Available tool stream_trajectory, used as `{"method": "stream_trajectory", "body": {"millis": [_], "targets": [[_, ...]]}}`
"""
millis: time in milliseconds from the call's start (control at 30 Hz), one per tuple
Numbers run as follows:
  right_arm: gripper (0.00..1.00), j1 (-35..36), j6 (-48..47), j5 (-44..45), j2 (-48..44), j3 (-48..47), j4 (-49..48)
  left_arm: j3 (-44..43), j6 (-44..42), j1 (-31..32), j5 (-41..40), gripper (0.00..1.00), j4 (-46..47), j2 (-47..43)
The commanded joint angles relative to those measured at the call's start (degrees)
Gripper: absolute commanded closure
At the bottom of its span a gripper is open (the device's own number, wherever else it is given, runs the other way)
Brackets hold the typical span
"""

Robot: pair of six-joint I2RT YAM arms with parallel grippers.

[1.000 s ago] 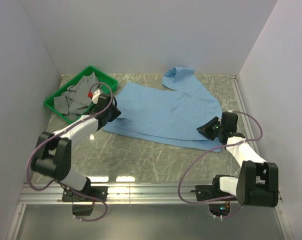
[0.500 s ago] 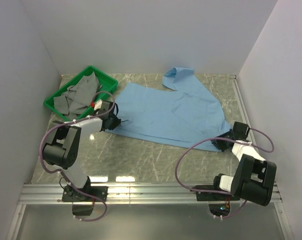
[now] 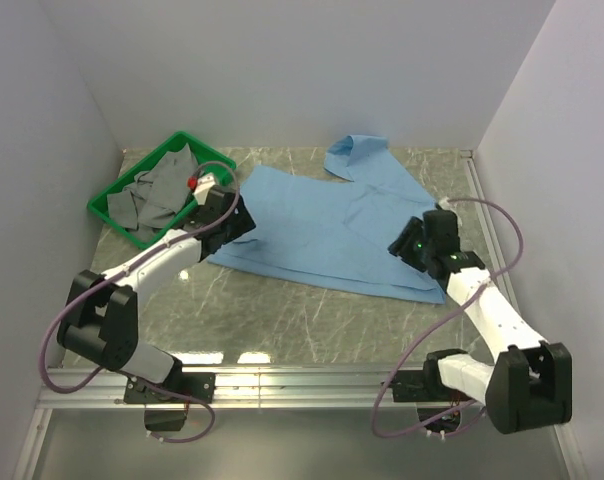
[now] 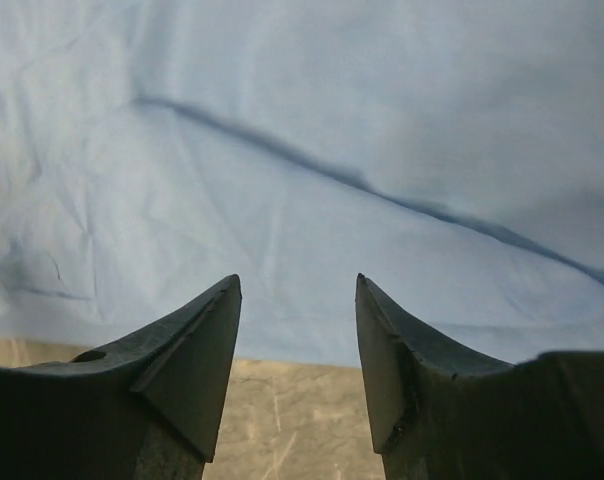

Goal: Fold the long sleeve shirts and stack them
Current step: Fold the shirt

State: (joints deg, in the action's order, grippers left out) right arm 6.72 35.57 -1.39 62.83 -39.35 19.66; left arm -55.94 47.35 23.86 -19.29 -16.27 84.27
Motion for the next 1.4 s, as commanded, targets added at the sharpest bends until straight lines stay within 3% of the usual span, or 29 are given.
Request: {"method": "stream_trajectory", "body": {"millis": [0, 267, 433, 600, 933, 1167, 1367], "targets": [[0.42, 6.01, -6.65, 2.8, 5.96, -6.76, 1.78, -3.99, -5.34, 2.07, -3.22, 0.21, -1.04, 2.29], [0.45, 15.68, -10.52, 2.61, 21.1, -16.19, 3.81, -12.34, -9.03, 4.44, -3.74, 0.26, -1.84, 15.38], [0.46, 16.13, -12.01, 3.23, 29.01, -16.72, 4.06, -14.1, -9.04, 4.44, -3.3, 0.28, -3.76, 21.89], [0.48, 17.62, -13.86, 1.57, 33.06, -16.11, 8.46, -10.78, -6.93, 4.44, -2.33, 0.31, -7.54, 22.17], [0.49, 25.17, -14.75, -6.69, 31.05, -12.7, 24.89, 2.57, -1.57, 4.44, 2.14, 0.3, -17.29, 12.08], [0.49, 30.98, -11.75, -11.0, 22.71, -6.18, 24.64, 9.53, 1.07, 4.44, 3.47, 0.27, -21.69, -1.81], [0.5, 29.76, -12.02, -11.61, 11.81, -11.17, 22.01, 8.22, 0.55, 4.8, 2.85, 0.23, -23.28, -12.54]]}}
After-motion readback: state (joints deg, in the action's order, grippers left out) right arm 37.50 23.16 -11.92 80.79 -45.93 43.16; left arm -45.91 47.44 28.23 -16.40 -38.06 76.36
